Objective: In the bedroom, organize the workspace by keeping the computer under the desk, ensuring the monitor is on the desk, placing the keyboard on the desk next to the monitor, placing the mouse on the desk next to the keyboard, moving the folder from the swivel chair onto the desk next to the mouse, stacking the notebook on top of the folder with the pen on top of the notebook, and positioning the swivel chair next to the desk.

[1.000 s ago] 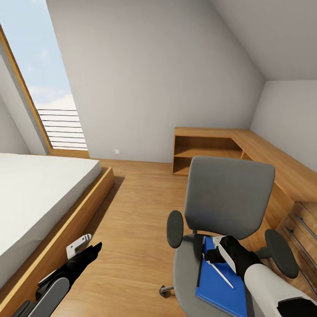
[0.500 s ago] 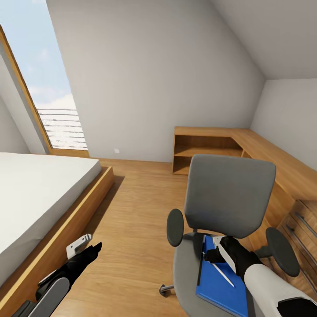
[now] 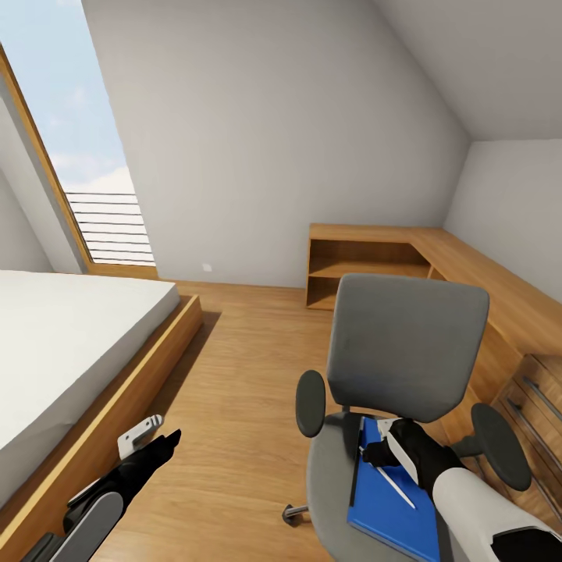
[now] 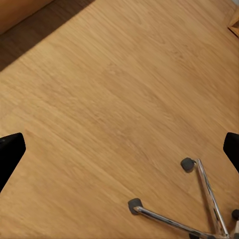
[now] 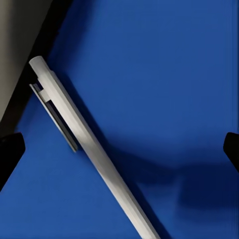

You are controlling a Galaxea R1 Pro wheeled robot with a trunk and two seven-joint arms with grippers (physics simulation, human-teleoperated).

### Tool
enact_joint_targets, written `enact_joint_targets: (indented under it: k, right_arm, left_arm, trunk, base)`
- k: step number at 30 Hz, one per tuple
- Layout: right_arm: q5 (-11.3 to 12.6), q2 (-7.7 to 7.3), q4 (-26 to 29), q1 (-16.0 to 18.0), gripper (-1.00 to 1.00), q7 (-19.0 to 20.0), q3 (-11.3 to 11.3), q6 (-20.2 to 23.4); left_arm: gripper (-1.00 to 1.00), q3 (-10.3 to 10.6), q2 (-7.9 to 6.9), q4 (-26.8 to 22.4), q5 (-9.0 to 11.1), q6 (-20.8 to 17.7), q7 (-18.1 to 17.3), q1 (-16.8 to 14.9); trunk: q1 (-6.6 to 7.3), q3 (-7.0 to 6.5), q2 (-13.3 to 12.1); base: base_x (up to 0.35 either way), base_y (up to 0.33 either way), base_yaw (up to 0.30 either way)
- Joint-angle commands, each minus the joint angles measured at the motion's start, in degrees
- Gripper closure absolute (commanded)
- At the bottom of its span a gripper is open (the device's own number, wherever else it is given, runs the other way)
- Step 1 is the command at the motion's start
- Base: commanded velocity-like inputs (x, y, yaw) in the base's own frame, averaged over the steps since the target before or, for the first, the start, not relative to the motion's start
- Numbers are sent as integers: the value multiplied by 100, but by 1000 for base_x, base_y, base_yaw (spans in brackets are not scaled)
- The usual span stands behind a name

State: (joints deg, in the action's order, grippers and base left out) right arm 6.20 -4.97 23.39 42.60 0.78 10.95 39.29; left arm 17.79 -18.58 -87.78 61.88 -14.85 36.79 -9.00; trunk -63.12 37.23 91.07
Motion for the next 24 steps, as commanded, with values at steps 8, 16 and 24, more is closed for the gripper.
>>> enact_joint_targets:
  k: [8,16,24]
  right_arm:
    - [62,6,8,3,-100,-159,55,26]
    - [57,20,8,3,-100,-218,57,26]
    - [57,22,8,3,-100,-226,62,26]
  left_arm:
    - [-100,8,-5,-10,26,-9,41,-5]
    - [-100,10,-5,-9,26,-9,41,-5]
    - [-100,6,-5,-10,26,-9,40,-5]
  trunk:
    - [0,6,3]
    - [0,6,3]
    - [0,6,3]
  base:
    - [0,0,0]
    - [0,0,0]
    - [0,0,0]
